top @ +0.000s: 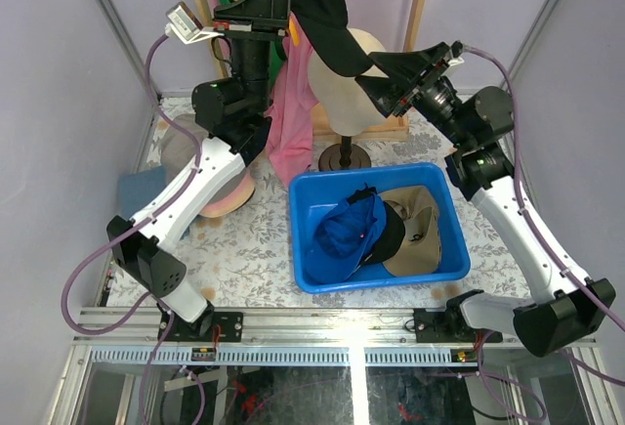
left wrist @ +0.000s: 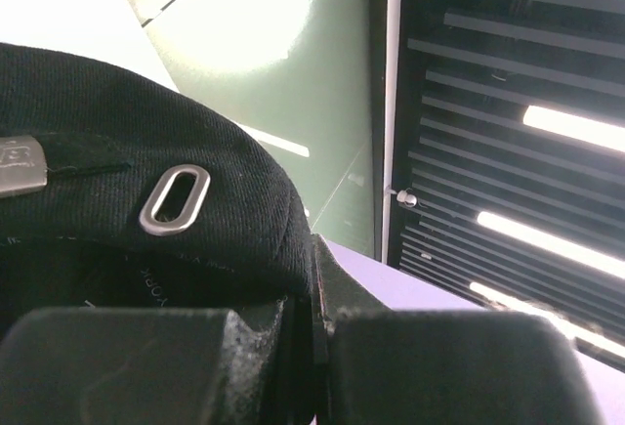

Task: Stack the hats
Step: Stack the hat on the hat.

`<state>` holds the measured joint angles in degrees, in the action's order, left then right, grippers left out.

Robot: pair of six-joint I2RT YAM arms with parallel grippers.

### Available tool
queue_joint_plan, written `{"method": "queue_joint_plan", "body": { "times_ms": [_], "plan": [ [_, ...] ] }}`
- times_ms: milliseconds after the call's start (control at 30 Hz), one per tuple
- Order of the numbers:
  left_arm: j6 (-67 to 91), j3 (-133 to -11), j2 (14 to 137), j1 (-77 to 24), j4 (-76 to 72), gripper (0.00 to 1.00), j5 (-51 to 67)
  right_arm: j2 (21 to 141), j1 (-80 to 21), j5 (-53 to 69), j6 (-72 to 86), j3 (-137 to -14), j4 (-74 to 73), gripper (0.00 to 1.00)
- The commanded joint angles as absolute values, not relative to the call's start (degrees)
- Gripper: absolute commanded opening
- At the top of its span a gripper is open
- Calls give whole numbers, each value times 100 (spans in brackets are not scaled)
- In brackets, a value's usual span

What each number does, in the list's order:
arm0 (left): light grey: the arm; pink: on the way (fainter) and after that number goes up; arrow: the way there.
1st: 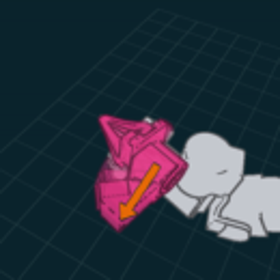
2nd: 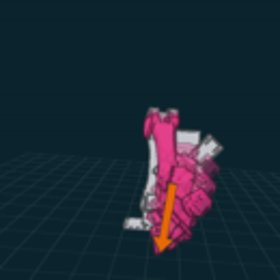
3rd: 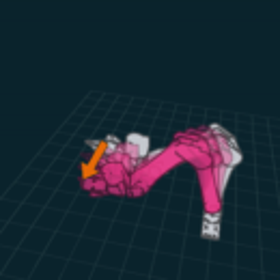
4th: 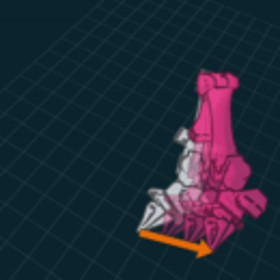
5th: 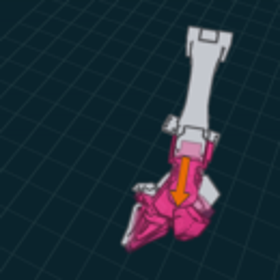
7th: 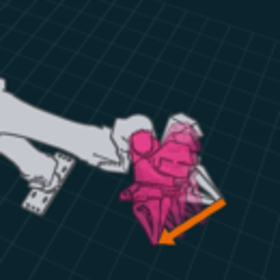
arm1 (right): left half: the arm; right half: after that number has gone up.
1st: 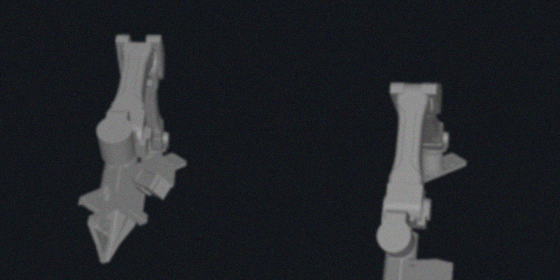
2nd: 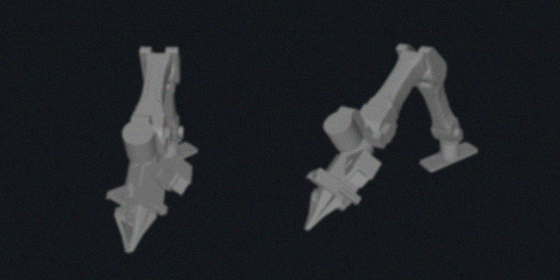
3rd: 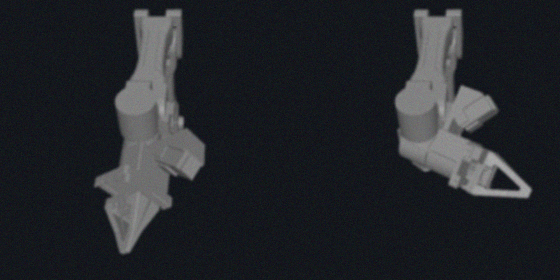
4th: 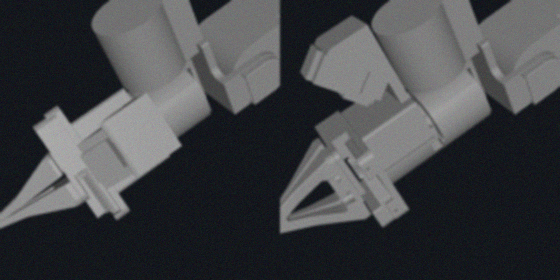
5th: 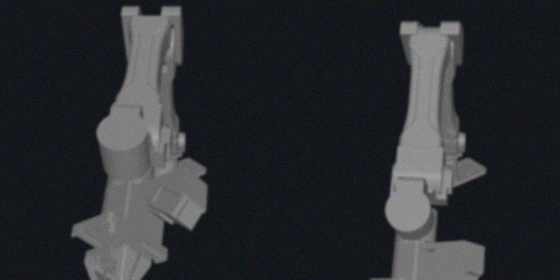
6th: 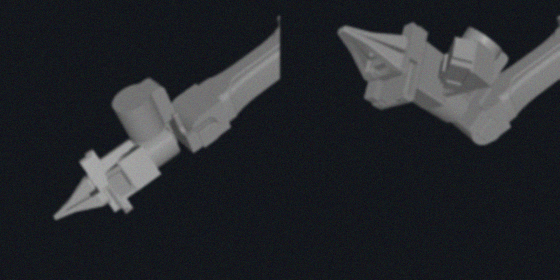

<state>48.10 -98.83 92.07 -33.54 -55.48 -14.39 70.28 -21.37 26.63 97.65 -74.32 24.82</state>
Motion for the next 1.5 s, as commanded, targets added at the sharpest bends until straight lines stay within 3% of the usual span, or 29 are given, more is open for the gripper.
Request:
{"method": "queue_joint_plan", "body": {
  "times_ms": [0, 233, 300, 367, 433, 567, 667, 800, 1467],
  "plan": [
    [4680, -10142, 9297, -3435, -6046, 0, -1482, 7196, -2310, 2667, 10122, -7561, 3139, 70],
    [4779, -9864, 9163, -3467, -6183, 0, -1373, 7566, -2312, 2479, 10409, -7651, 3824, 64],
    [4763, -9659, 9032, -3463, -6236, 0, -1352, 7648, -2296, 2453, 10404, -7695, 3959, 54],
    [4735, -9432, 8891, -3462, -6299, 0, -1349, 7795, -2258, 2524, 10425, -7717, 4196, 36],
    [4680, -9218, 8759, -3452, -6363, 0, -1315, 7913, -2196, 2616, 10451, -7677, 4409, 24],
    [4735, -8699, 8466, -3338, -6435, 0, -1224, 8091, -1962, 2846, 10447, -7534, 4811, 9],
    [4946, -8268, 8245, -3195, -6487, 0, -1147, 8218, -1745, 3085, 10294, -7556, 5024, 4],
    [5077, -7777, 7997, -3109, -6386, 0, -1016, 8429, -1454, 3483, 10277, -7635, 5316, 0],
    [5434, -6385, 7946, -3091, -6031, 0, -179, 8744, -41, 4611, 9536, -7906, 5308, 0]
  ]
}}
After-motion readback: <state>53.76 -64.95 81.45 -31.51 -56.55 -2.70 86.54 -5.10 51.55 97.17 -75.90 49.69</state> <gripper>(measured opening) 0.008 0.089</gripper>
